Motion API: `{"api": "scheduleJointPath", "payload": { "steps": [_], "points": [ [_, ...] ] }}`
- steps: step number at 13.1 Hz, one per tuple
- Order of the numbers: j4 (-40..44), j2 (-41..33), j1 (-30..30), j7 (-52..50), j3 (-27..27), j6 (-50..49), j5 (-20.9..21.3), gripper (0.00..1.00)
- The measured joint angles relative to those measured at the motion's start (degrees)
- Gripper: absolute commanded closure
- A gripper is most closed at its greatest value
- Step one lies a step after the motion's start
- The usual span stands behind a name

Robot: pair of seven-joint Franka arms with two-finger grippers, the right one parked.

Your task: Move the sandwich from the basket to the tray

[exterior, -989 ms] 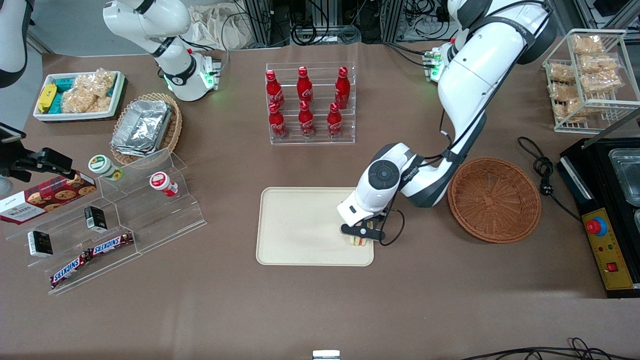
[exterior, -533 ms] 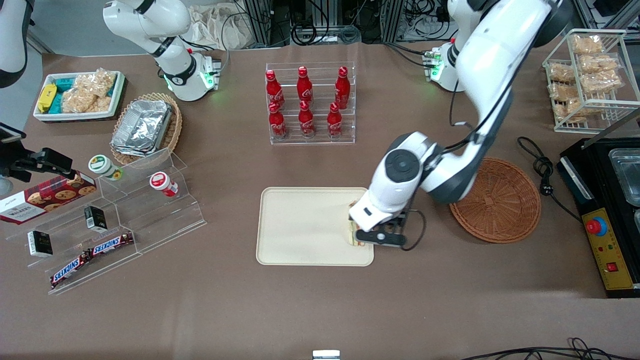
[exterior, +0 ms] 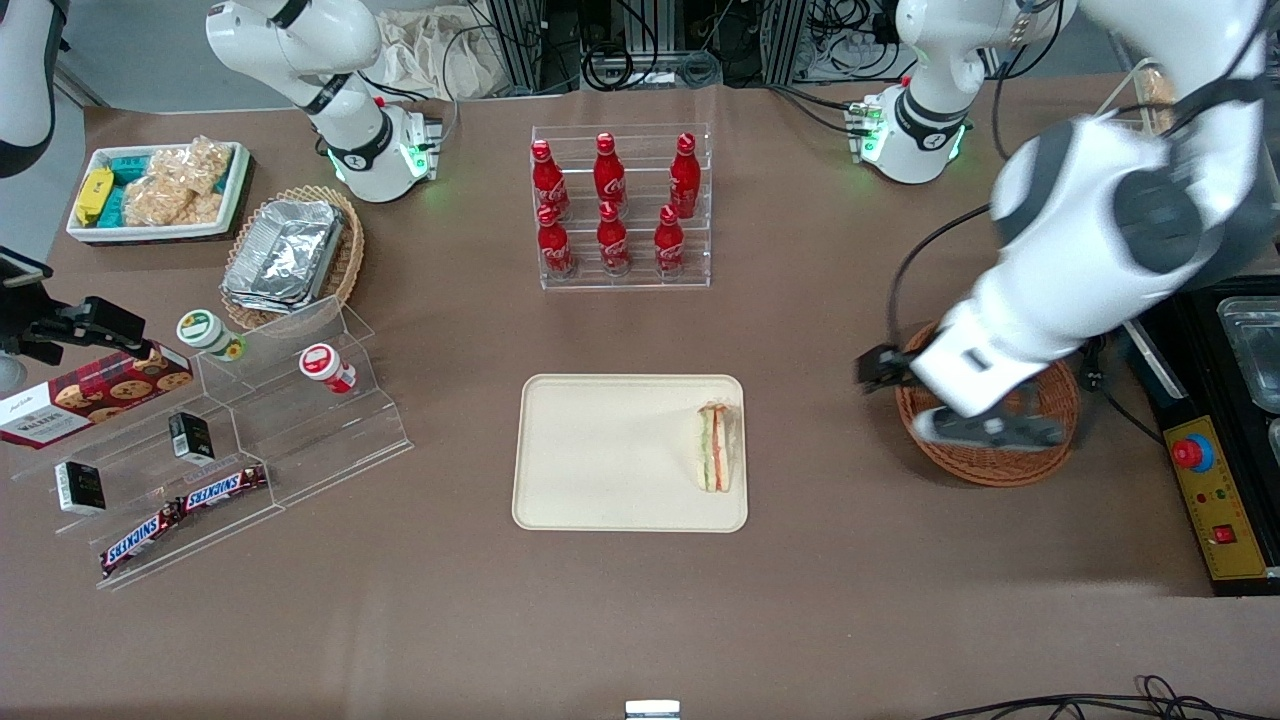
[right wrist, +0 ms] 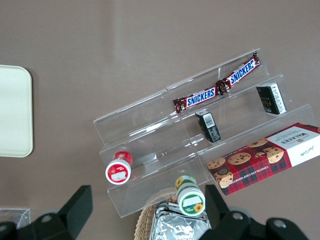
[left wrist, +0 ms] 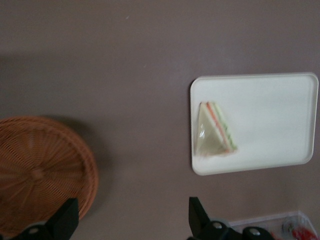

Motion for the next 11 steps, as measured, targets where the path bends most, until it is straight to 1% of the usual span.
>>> {"api": "scheduleJointPath", "payload": {
  "steps": [1,3,6,7,9,11],
  "points": [
    [1.73,-1.9,1.77,2.08,0.77,-5.27,-0.45,0.01],
    [3.72,-5.47,1.47,3.3,4.99,-11.68,-0.69,0.01],
    [3.77,-10.68,-3.4,3.33,14.54,-18.08,-1.1,0.01],
    [3.63,-12.15,-4.66,3.33,16.78,-19.55,-1.16,0.01],
    [2.53,-14.5,-6.22,3.33,19.49,-20.53,-1.23,0.01],
    [1.53,-15.14,-6.8,3.33,20.21,-20.54,-1.24,0.01]
  ]
}}
